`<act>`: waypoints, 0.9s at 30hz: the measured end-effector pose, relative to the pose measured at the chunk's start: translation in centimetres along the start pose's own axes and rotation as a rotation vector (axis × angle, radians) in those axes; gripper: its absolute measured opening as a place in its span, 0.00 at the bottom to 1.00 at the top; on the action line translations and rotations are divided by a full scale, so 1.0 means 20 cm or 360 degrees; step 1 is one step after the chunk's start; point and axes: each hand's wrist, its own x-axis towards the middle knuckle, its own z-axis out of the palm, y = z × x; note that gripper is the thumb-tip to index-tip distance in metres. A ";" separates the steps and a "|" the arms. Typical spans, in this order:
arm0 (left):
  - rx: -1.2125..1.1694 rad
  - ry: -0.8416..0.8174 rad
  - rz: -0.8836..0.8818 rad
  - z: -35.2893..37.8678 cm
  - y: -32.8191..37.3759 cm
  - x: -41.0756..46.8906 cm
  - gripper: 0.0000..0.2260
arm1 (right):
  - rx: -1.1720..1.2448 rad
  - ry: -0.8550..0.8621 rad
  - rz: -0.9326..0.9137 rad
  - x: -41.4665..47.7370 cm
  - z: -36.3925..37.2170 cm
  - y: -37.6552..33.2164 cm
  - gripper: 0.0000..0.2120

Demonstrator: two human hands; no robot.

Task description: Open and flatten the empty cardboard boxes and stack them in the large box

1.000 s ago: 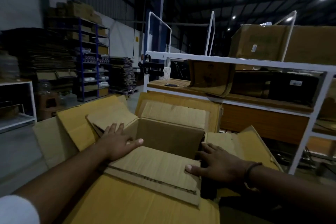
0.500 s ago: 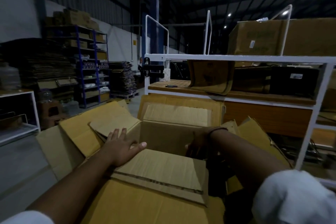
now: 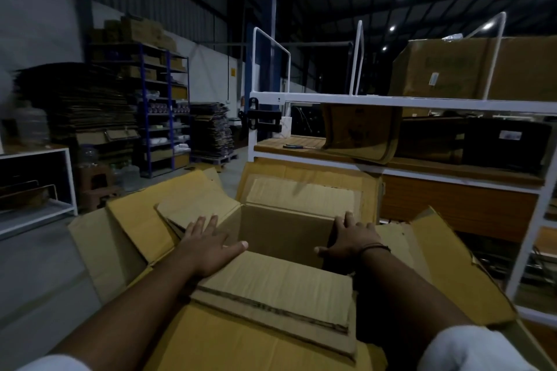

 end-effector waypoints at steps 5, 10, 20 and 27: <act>0.0063 -0.0091 -0.0039 -0.03 0.01 0.01 0.38 | 0.0010 -0.0038 -0.0022 -0.03 0.01 0.00 0.55; 0.0075 -0.0072 -0.0046 -0.02 0.00 0.02 0.38 | 0.0002 -0.0189 0.0016 -0.07 -0.04 0.03 0.54; 0.0024 0.0041 -0.0038 0.02 -0.01 0.03 0.37 | -0.0031 -0.0076 -0.0013 -0.14 -0.02 0.01 0.38; -0.0015 0.0031 -0.0046 0.01 -0.01 -0.01 0.39 | -0.0033 -0.0136 -0.0131 -0.22 -0.01 -0.02 0.41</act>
